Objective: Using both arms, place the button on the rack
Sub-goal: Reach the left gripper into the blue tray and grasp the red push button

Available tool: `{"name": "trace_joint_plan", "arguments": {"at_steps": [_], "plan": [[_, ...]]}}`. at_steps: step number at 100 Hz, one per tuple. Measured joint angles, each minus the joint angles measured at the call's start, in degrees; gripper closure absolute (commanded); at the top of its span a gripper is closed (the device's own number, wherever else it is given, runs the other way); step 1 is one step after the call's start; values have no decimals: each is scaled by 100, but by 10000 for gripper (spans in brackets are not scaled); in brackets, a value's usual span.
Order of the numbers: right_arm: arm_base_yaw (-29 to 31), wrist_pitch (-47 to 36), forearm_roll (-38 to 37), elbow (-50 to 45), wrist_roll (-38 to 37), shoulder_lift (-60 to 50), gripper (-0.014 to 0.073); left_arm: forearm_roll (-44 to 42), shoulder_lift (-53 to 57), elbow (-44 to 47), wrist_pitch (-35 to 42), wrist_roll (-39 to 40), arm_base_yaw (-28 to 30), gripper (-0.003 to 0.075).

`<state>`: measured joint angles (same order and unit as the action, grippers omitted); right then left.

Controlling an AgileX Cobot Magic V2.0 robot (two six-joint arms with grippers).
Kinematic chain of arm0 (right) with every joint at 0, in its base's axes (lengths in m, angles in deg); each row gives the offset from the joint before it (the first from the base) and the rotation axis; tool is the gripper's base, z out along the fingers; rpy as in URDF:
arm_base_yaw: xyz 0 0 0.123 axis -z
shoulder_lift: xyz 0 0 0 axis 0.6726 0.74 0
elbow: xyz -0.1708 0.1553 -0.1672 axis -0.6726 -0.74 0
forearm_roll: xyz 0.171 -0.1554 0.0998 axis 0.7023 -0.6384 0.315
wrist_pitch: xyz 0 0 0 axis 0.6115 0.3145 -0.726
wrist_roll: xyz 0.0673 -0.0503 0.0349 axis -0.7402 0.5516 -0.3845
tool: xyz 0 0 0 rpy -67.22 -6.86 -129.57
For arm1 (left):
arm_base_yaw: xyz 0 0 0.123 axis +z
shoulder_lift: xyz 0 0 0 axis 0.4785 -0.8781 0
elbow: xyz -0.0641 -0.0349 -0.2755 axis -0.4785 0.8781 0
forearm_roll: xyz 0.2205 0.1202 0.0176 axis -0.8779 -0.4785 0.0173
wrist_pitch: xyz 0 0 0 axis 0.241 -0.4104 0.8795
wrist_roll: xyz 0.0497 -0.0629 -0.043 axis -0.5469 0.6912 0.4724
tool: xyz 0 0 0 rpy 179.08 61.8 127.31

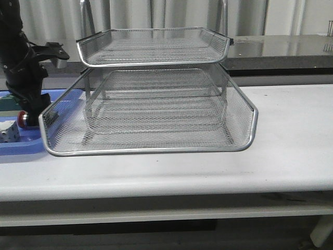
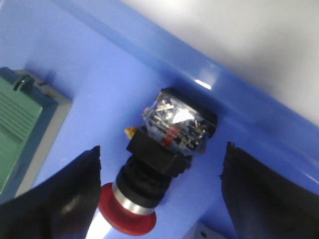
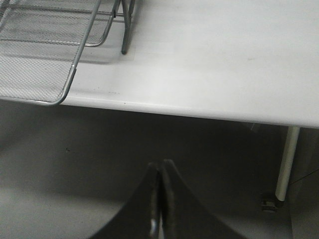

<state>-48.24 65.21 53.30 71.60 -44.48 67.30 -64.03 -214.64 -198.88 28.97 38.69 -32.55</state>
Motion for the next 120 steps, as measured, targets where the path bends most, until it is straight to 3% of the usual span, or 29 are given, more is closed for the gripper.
{"name": "trace_joint_plan", "arguments": {"at_steps": [79,88,104,120], "plan": [[0,0,0,0,0,0,662,66,-436,-297,189,0,27,244],[0,0,0,0,0,0,662,97,-438,-303,165,0,40,309],[0,0,0,0,0,0,662,125,-448,-311,105,-2,40,538],[0,0,0,0,0,0,662,111,-448,-329,140,-2,44,693]]}}
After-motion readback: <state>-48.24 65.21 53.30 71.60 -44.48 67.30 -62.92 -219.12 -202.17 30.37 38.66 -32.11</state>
